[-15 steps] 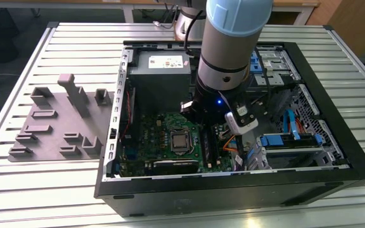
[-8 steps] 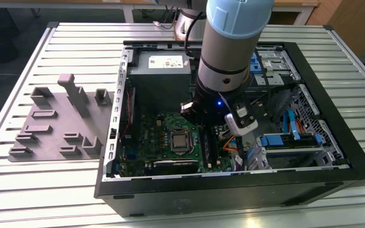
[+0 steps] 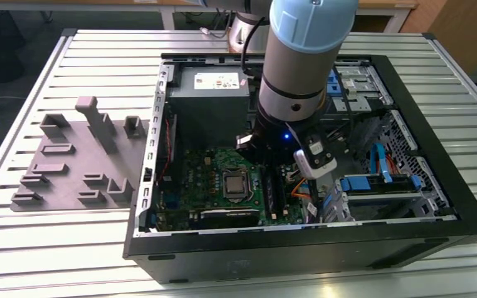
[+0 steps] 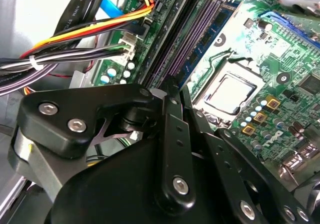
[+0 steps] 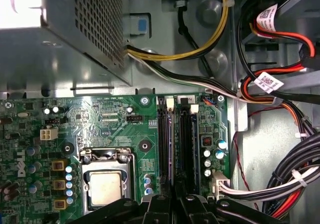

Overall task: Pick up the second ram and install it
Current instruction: 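Insert the second ram into the second slot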

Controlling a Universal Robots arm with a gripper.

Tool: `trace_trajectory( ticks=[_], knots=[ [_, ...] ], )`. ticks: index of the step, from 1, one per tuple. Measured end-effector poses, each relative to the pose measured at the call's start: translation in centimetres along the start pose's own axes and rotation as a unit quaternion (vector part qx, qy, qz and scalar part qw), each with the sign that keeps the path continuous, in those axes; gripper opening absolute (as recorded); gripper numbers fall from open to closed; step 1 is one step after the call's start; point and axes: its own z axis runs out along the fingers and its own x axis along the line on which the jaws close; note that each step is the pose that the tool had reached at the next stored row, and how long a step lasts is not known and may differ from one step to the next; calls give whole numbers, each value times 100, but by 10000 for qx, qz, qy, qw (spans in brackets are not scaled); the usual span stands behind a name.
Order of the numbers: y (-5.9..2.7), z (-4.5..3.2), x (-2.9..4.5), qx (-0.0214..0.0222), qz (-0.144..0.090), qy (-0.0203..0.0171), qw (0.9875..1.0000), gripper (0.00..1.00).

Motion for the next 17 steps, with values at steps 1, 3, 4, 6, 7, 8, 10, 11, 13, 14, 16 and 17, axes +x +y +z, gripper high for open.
trace_trajectory(
  ticks=[1,3,4,6,7,8,10,11,13,14,16,17],
  knots=[
    [-1,2,0,0,1,0,10000,14],
    [-2,6,0,2,3,0,10000,14],
    [-2,7,-1,3,4,0,10000,14],
    [-2,10,-2,7,6,0,10000,14],
    [-2,13,-3,8,7,-1,10000,14],
    [-2,15,-3,10,7,0,10000,14],
    [-2,20,-3,11,7,-1,10000,14],
    [-2,22,-3,11,7,-1,10000,14],
    [-2,25,-3,10,7,-1,10000,14],
    [-2,27,-3,10,7,-1,10000,14],
    [-2,30,-3,10,7,-1,10000,14],
    [-2,32,-3,10,7,-1,10000,14]
  ],
)
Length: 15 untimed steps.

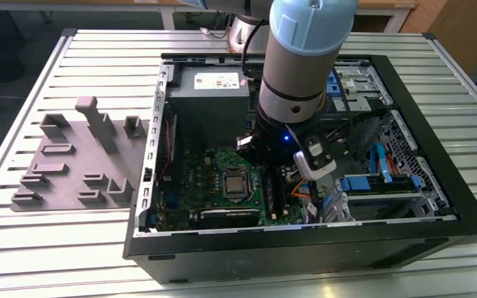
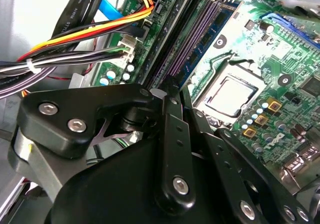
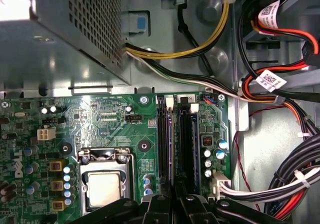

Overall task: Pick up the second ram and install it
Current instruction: 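Insert the second ram into the second slot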

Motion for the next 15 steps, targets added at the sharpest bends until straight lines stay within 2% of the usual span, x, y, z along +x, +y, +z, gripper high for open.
trace_trajectory(
  ticks=[15],
  knots=[
    [15,15,1,2,0,0,10000,14]
  ],
)
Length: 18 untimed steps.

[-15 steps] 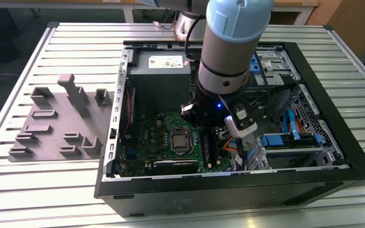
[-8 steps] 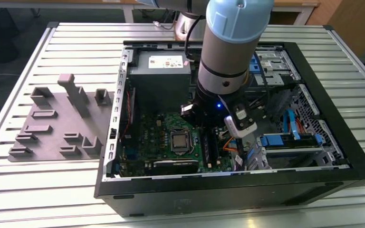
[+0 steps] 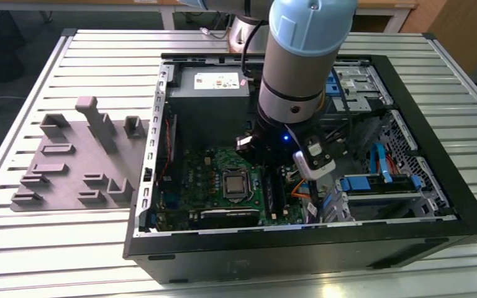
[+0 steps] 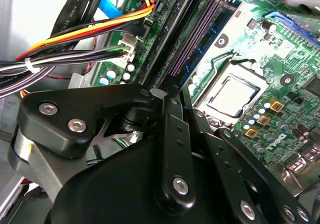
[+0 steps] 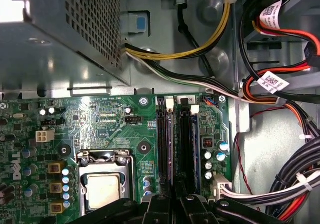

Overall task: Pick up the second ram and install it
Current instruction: 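Insert the second ram into the second slot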

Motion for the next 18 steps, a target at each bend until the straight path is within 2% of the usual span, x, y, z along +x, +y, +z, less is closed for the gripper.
trace_trajectory(
  ticks=[18],
  knots=[
    [2,-15,-23,2,-110,6,9999,14]
  ],
)
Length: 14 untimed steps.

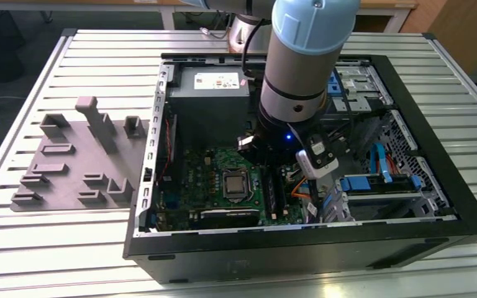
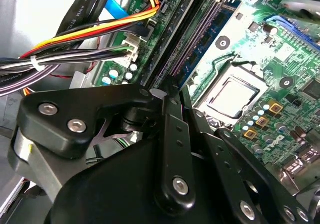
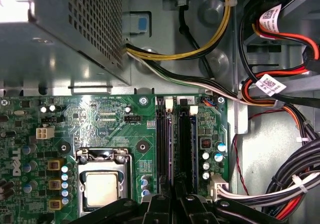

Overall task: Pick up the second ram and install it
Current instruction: 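Insert the second ram into the second slot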

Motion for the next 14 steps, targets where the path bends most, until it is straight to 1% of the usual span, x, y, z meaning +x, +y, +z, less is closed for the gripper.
trace_trajectory(
  ticks=[14],
  knots=[
    [-1,35,-1,-1,-3,0,10000,14]
  ],
)
